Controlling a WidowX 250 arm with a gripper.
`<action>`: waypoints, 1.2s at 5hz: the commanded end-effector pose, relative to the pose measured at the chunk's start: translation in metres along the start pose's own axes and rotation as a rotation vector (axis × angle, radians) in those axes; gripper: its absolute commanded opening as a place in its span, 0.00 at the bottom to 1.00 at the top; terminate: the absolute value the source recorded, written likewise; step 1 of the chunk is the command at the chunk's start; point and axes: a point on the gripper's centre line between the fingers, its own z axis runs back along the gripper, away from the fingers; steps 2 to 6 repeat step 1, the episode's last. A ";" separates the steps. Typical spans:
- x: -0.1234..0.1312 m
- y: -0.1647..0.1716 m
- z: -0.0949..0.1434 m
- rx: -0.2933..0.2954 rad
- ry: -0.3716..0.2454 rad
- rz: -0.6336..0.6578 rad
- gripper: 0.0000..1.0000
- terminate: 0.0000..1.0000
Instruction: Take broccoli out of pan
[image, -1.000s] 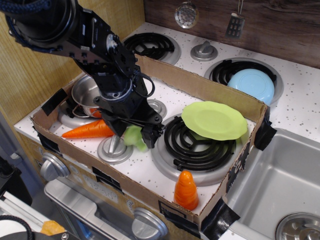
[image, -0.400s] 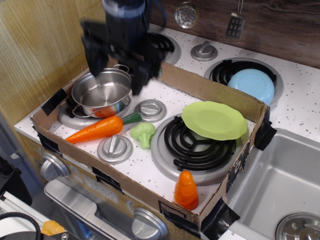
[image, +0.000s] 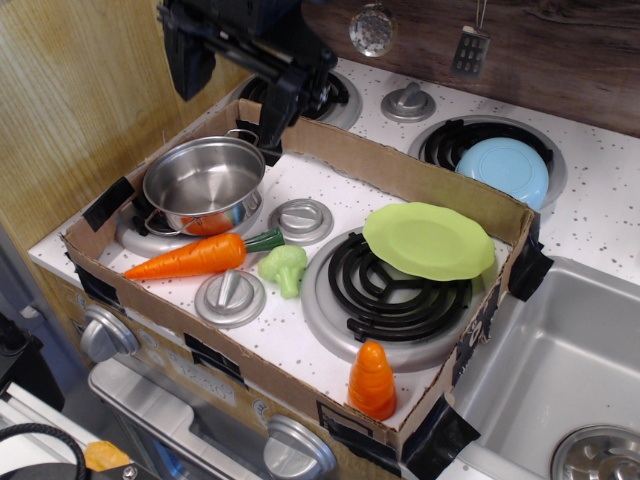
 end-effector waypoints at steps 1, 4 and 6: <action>0.015 -0.003 0.006 0.000 -0.027 0.012 1.00 1.00; 0.015 -0.003 0.006 0.000 -0.027 0.012 1.00 1.00; 0.015 -0.003 0.006 0.000 -0.027 0.012 1.00 1.00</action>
